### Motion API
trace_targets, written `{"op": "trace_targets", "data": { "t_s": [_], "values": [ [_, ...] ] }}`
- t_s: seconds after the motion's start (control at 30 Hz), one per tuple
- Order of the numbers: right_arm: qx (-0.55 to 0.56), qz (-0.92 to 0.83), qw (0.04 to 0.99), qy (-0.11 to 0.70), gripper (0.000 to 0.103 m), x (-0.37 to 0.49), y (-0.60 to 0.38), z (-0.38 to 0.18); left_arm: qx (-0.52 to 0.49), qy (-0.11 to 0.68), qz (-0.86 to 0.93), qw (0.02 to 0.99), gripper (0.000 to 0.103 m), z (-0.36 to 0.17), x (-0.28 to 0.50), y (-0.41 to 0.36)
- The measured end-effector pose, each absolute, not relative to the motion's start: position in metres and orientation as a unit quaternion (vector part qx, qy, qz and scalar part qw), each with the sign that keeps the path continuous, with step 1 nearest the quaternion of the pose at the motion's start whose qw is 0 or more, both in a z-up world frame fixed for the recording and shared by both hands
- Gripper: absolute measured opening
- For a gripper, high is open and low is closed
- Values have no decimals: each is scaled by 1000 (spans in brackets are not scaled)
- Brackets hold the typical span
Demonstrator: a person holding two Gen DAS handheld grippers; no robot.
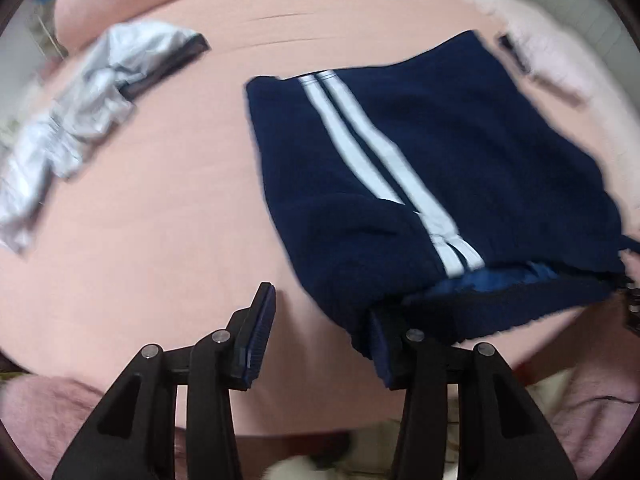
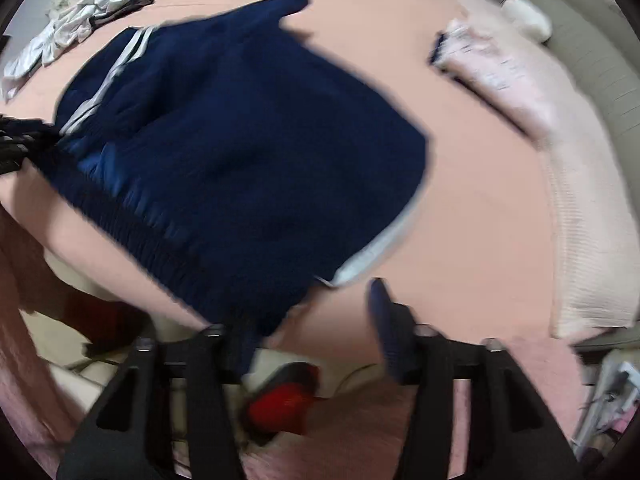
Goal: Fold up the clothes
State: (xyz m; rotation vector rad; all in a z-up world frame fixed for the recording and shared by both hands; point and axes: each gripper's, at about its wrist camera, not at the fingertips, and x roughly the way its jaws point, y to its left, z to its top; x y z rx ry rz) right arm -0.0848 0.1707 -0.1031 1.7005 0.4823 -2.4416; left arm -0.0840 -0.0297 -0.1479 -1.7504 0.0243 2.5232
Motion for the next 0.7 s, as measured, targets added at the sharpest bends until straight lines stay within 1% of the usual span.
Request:
{"op": "trace_targets", "data": {
  "t_s": [0.1,0.2,0.23,0.27,0.3,0.33,0.37,0.4,0.43,0.47,0.5,0.57,0.63,0.67,0.7],
  "values": [
    [544,-825,82,131,61,-83,171,-86,-562,55,824,47,46,-148,-86,-5],
    [546,-817,90,160,60,-89,152,-96,-554,105,824,52,46,-148,-88,21],
    [547,-814,93,170,60,-91,146,-100,-552,105,826,48,46,-151,-88,22],
    [548,-813,93,176,58,-92,143,-103,-550,106,827,44,44,-153,-88,23],
    [547,-813,86,178,57,-91,145,-105,-544,101,833,36,30,-150,-88,20],
    [547,-814,80,179,57,-89,147,-107,-536,95,838,28,24,-147,-87,16],
    [547,-814,73,181,57,-88,149,-110,-527,87,845,27,24,-138,-85,11],
    [547,-814,67,182,58,-87,151,-112,-514,61,855,32,26,-125,-81,1],
    [548,-815,60,179,62,-86,154,-113,-508,46,860,30,26,-121,-80,-5],
    [551,-816,53,166,63,-85,160,-110,-512,33,858,19,27,-119,-78,-12],
    [553,-818,45,153,63,-84,166,-108,-516,22,856,7,34,-117,-77,-18],
    [561,-817,30,128,63,-83,176,-106,-547,27,837,-10,46,-131,-80,-20],
    [582,-806,13,105,63,-88,184,-112,-555,35,831,-10,46,-139,-80,-14],
    [586,-804,15,101,60,-89,184,-115,-549,38,835,-2,46,-139,-78,-9],
    [589,-802,26,98,45,-89,183,-115,-544,40,838,6,43,-140,-77,-4]
  ]
}}
